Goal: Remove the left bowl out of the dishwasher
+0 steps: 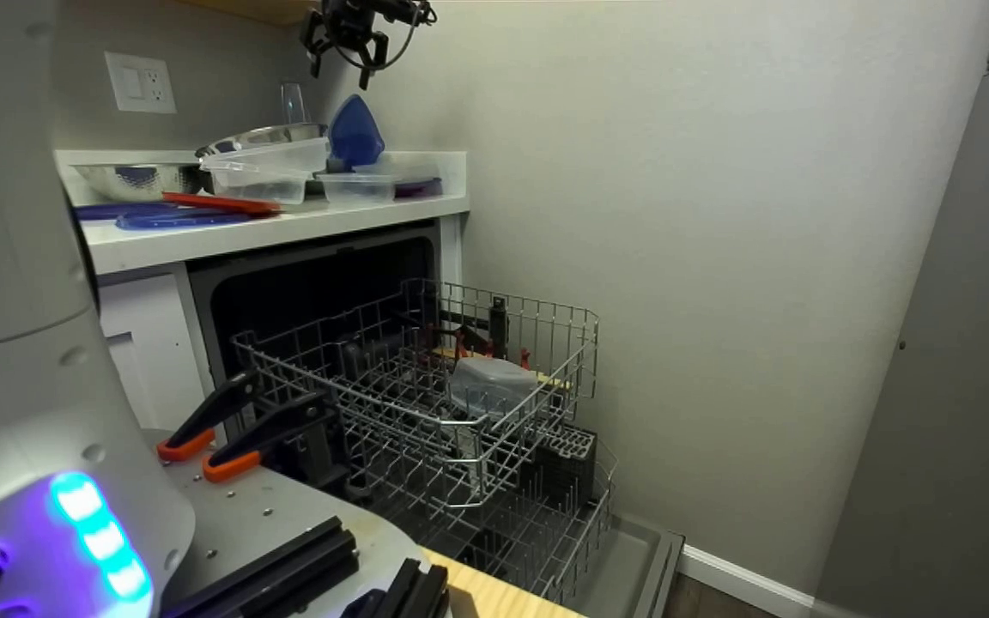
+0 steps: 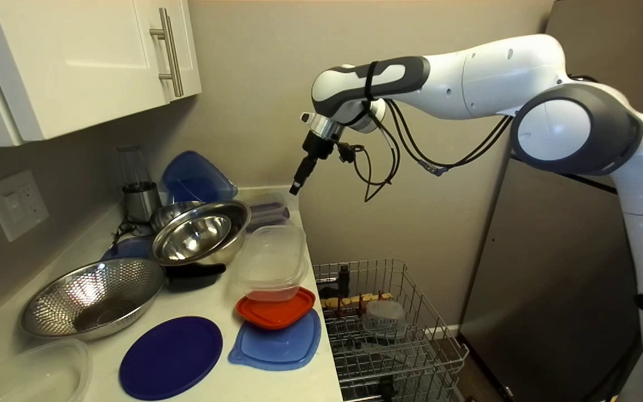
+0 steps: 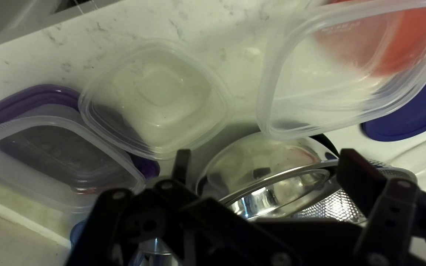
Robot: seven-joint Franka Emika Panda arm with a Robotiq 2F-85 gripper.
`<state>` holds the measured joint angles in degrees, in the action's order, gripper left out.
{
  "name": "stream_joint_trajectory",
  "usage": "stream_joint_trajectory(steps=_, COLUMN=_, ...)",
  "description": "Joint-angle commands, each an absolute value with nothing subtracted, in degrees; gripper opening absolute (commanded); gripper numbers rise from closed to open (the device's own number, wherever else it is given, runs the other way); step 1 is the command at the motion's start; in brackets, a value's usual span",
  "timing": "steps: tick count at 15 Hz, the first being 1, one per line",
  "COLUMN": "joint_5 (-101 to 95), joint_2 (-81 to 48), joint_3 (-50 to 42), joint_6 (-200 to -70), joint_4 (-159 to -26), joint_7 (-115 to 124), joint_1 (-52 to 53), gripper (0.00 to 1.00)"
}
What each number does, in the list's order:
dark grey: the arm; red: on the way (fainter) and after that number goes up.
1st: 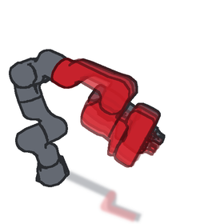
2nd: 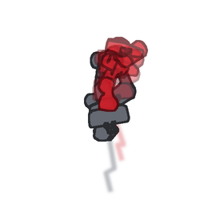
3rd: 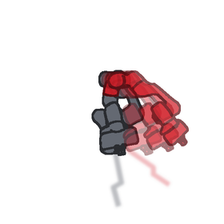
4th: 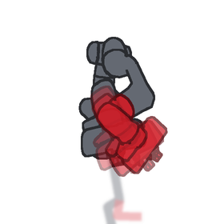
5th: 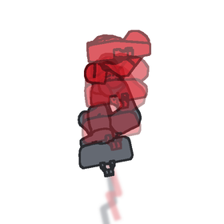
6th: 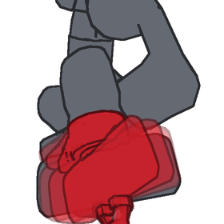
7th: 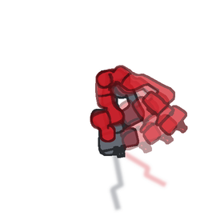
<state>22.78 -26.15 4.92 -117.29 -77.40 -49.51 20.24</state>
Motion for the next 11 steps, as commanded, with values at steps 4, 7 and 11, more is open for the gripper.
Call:
stream_joint_trajectory(steps=4, joint_5=20.07, joint_2=-25.29, joint_3=11.48, joint_6=-118.46, joint_4=-79.19, joint_7=-48.45, joint_1=15.23, gripper=1.0)
stream_joint_trajectory(steps=7, joint_5=20.13, joint_2=-25.74, joint_3=11.86, joint_6=-118.44, joint_4=-78.87, joint_7=-48.48, joint_1=14.83, gripper=1.0)
stream_joint_trajectory(steps=11, joint_5=20.13, joint_2=-25.81, joint_3=11.9, joint_6=-118.44, joint_4=-78.78, joint_7=-48.48, joint_1=14.84, gripper=1.0)
